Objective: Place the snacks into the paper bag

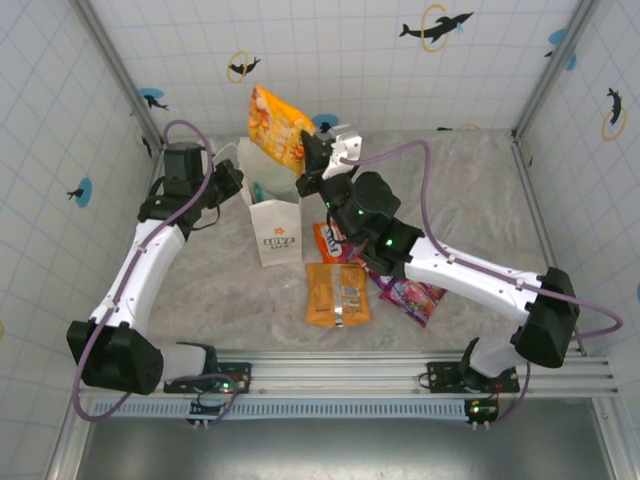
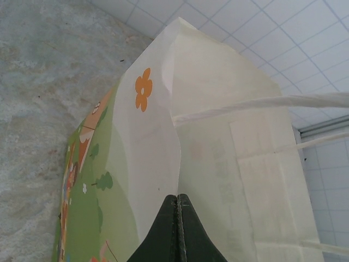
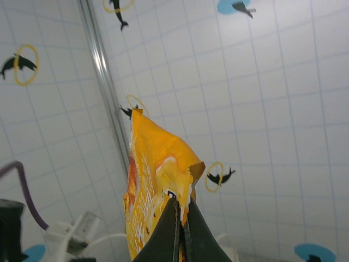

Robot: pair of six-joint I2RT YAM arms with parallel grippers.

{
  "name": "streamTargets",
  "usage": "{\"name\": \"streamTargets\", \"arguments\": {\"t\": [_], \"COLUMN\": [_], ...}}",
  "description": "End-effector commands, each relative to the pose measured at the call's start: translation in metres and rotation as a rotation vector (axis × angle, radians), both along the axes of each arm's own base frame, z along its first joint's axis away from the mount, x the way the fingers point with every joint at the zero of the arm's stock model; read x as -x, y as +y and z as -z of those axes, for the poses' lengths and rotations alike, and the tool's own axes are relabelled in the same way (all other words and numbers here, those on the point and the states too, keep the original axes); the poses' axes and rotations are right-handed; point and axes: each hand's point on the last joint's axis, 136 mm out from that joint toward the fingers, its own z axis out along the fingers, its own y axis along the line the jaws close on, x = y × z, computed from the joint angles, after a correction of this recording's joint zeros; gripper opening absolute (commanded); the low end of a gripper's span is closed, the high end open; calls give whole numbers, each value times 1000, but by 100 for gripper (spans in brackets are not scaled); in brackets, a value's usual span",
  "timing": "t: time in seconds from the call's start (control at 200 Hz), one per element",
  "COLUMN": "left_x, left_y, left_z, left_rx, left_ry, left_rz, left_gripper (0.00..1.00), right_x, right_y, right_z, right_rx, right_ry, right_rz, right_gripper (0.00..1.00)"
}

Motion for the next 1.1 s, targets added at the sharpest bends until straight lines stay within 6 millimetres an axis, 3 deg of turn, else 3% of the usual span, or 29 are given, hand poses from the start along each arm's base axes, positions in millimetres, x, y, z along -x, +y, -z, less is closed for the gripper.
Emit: {"name": "streamTargets", "arguments": {"t": [0.0,0.215,0.45,0.731,0.921,0.991,1.096], "left_x": [4,5,5,4,4,5,4], "left_y": [-3,-3,-1,0,0,-1,0], "left_z": [-8,-10,-8,-7,-6,-6,-6], "left_rx": [12,11,1,-5,-7,-7,-8], "left_ry": [-35,-40,-34,-33,-30,-29,-30], "left_rz": [24,22,17,13,14,16,12], "left_gripper": [5,8,9,8,8,8,8], "right_x": [7,-9,-36,-65,-69,-68,-68], "right_y": [0,24,48,46,50,51,52], "right_z": [-37,-15,30,68,77,77,77], "right_rx": [-74,-12,85,130,137,137,136], "right_ry": [-90,-38,63,148,165,166,170], "right_rz": [13,31,56,112,99,95,87], "right_gripper": [0,0,0,0,0,6,27]}}
